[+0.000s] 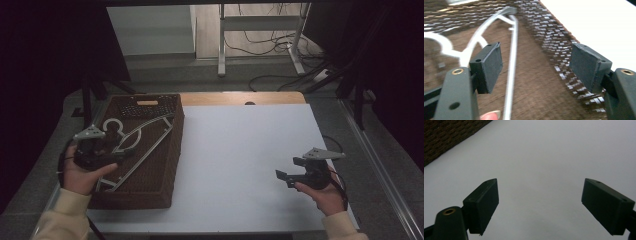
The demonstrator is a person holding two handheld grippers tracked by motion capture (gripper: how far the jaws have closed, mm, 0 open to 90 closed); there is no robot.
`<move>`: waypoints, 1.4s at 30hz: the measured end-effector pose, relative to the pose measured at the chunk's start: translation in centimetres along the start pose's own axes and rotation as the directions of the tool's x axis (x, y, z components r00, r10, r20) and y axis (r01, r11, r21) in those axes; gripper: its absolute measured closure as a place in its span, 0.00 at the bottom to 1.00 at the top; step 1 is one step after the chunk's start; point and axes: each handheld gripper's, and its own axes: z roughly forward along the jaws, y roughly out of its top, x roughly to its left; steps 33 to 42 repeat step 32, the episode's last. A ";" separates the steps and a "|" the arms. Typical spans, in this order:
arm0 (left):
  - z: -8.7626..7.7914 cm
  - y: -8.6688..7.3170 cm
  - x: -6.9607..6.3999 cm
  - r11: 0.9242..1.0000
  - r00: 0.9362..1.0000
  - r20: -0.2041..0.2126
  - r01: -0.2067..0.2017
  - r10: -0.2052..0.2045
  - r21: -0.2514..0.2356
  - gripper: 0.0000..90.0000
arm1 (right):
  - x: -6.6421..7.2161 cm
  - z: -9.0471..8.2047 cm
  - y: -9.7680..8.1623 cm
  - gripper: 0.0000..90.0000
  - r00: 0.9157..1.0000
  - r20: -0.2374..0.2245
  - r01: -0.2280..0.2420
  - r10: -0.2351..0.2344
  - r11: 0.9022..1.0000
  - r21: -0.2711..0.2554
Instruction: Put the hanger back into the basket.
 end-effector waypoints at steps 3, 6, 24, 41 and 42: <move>0.9 -0.1 -1.2 1.000 0.999 0.039 -0.014 0.014 -0.003 0.29 | 0.0 0.0 0.1 0.14 1.000 0.003 -0.003 0.003 1.000 -0.007; 1.7 0.0 -2.4 1.000 0.997 0.077 -0.028 0.028 -0.001 0.29 | -0.1 -0.1 0.1 0.14 1.000 0.005 -0.001 0.001 1.000 -0.008; 3.2 -1.6 -5.2 0.998 0.988 0.149 -0.054 0.050 0.018 0.28 | -0.1 0.0 0.1 0.12 1.000 0.002 0.012 -0.012 1.000 -0.014; 3.0 -1.7 -5.4 0.998 0.988 0.146 -0.055 0.052 0.013 0.28 | -0.4 -0.2 0.0 0.11 1.000 0.022 0.014 -0.013 1.000 -0.027; 3.0 -1.7 -5.4 0.998 0.988 0.146 -0.055 0.052 0.013 0.28 | -0.4 -0.2 0.0 0.11 1.000 0.022 0.014 -0.013 1.000 -0.027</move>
